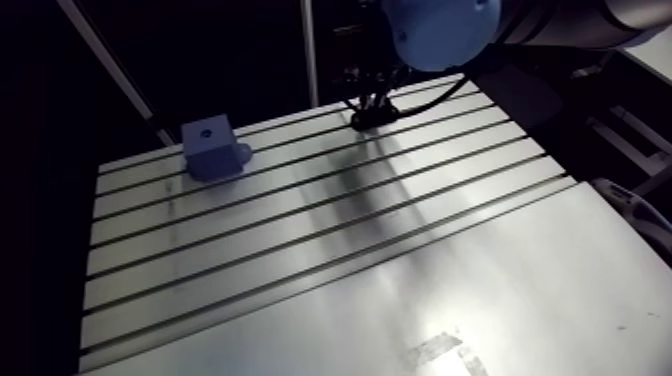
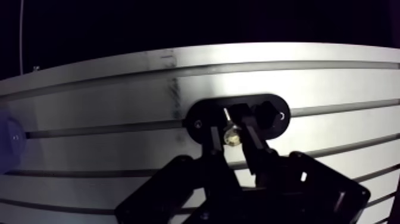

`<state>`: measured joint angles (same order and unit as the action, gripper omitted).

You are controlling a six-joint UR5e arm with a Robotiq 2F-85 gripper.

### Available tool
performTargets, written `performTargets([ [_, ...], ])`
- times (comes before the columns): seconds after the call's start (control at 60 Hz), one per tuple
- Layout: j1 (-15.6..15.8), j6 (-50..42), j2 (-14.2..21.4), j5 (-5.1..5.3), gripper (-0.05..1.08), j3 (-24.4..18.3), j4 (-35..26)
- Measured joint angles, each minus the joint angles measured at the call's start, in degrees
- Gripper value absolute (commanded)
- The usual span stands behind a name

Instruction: Pick up the M10 bolt and insert it into the hex recess until seated.

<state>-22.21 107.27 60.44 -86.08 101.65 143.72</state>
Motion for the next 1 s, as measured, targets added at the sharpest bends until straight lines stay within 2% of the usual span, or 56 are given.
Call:
performTargets([
  [0.667, -0.27, 0.09, 0.02, 0.0, 0.69, 0.18, -0.05],
  [1.0, -0.28, 0.09, 0.13, 0.0, 0.75, 0.25, -0.05],
])
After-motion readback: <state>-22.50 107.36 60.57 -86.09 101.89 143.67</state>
